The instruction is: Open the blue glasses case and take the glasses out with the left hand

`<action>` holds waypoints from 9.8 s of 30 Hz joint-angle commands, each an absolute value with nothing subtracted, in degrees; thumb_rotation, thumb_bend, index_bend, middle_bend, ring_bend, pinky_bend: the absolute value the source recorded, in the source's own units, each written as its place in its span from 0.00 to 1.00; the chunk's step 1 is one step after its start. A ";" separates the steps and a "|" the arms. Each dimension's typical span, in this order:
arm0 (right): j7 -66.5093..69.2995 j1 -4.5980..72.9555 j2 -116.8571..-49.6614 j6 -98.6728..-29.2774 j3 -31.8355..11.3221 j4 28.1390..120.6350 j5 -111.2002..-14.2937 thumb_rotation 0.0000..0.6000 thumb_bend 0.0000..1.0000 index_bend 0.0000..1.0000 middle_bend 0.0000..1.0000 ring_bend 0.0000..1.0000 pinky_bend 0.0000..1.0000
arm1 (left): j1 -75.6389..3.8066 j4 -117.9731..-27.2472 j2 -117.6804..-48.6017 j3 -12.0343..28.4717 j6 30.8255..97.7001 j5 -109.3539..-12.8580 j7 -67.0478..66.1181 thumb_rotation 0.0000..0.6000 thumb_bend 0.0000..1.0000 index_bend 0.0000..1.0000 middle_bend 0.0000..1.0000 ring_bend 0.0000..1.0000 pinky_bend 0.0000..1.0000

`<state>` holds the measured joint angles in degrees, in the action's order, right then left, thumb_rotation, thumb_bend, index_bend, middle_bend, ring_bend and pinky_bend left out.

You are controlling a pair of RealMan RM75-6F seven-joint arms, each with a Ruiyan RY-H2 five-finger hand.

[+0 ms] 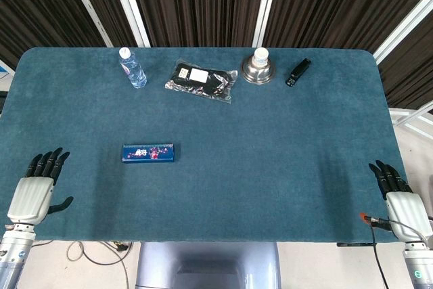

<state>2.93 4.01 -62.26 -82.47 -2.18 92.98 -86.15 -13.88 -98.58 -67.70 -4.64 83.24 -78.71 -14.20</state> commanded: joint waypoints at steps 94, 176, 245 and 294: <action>4.09 3.76 -61.44 -81.99 -2.19 93.76 -85.23 1.00 0.12 0.00 0.00 0.00 0.21 | -43.85 -91.69 -87.29 9.21 60.73 -36.03 -40.22 1.00 0.42 0.05 0.25 0.02 0.10; 4.02 3.75 -61.41 -81.37 -2.53 94.12 -83.97 1.00 0.12 0.00 0.00 0.00 0.21 | -50.23 -81.11 -92.70 11.01 58.54 -33.99 -40.80 1.00 0.44 0.09 0.20 0.04 0.11; 4.04 3.58 -60.80 -81.14 -2.40 94.85 -83.84 1.00 0.12 0.00 0.00 0.00 0.21 | -47.34 -99.27 -76.66 1.45 54.96 -32.16 -41.97 1.00 0.34 0.16 0.98 0.90 0.94; 4.21 3.60 -60.77 -81.03 -2.41 94.86 -83.83 1.00 0.12 0.00 0.00 0.00 0.21 | -58.93 -114.86 -78.10 -2.13 56.63 -26.73 -48.48 1.00 0.34 0.25 1.00 0.91 0.95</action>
